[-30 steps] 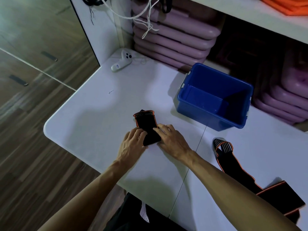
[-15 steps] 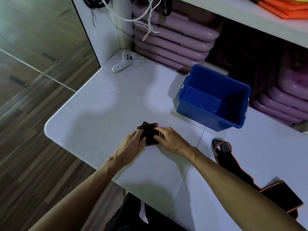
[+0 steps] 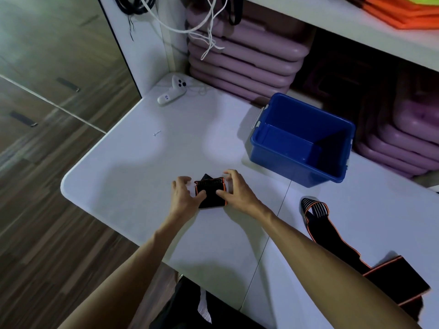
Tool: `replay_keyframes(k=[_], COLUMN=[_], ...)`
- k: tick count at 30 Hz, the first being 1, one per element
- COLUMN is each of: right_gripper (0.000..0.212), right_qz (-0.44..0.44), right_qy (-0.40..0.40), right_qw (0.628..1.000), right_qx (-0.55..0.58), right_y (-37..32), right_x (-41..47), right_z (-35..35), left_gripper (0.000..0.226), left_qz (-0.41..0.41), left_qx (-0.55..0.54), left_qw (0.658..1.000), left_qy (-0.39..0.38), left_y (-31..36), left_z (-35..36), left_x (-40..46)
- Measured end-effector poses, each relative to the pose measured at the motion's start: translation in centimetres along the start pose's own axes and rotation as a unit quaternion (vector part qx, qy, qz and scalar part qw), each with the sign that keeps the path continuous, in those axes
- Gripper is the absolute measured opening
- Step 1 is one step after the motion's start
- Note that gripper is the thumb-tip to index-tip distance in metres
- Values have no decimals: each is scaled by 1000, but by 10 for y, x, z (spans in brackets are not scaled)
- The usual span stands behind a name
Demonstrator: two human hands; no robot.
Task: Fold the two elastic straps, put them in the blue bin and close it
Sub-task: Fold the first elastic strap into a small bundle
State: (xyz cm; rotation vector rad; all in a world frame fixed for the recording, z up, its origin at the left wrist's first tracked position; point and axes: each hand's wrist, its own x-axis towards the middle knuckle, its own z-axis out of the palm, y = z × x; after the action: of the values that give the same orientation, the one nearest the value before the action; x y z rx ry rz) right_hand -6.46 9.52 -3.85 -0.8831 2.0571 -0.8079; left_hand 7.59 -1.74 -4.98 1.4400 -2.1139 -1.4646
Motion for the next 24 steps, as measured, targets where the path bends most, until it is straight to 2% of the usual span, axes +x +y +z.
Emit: replay_keyframes(k=[1, 3, 6, 8, 14, 19, 21, 24], right_gripper=[61, 58, 55, 61, 62, 68, 70, 60], right_qz=[0, -1, -12, -22, -65, -58, -52, -55], right_qy=[-16, -42, -44, -35, -21, -5, 7, 33], right_qw=[1000, 999, 999, 999, 998, 998, 999, 998], right_qx=[4, 3, -4, -7, 3, 10, 12, 11], right_y=[-2, -5, -7, -4, 8, 17, 16, 5], right_x=[0, 1, 0, -2, -19, -36, -42, -49], right_z=[0, 0, -1, -3, -6, -20, -33, -63], left_gripper=[54, 58, 51, 44, 47, 45, 43, 41], left_qz=[-4, -8, 0, 46, 131, 149, 182, 243], left_qx=[-1, -5, -2, 19, 8, -17, -24, -27], left_qw=[1000, 996, 989, 986, 980, 970, 960, 943], left_qy=[-20, -87, -149, -161, -152, -193, -213, -228], left_y=[1, 3, 6, 6, 11, 25, 39, 68], left_z=[-3, -9, -16, -18, -17, -9, -8, -6], left_x=[2, 7, 12, 12, 0, -4, -4, -1])
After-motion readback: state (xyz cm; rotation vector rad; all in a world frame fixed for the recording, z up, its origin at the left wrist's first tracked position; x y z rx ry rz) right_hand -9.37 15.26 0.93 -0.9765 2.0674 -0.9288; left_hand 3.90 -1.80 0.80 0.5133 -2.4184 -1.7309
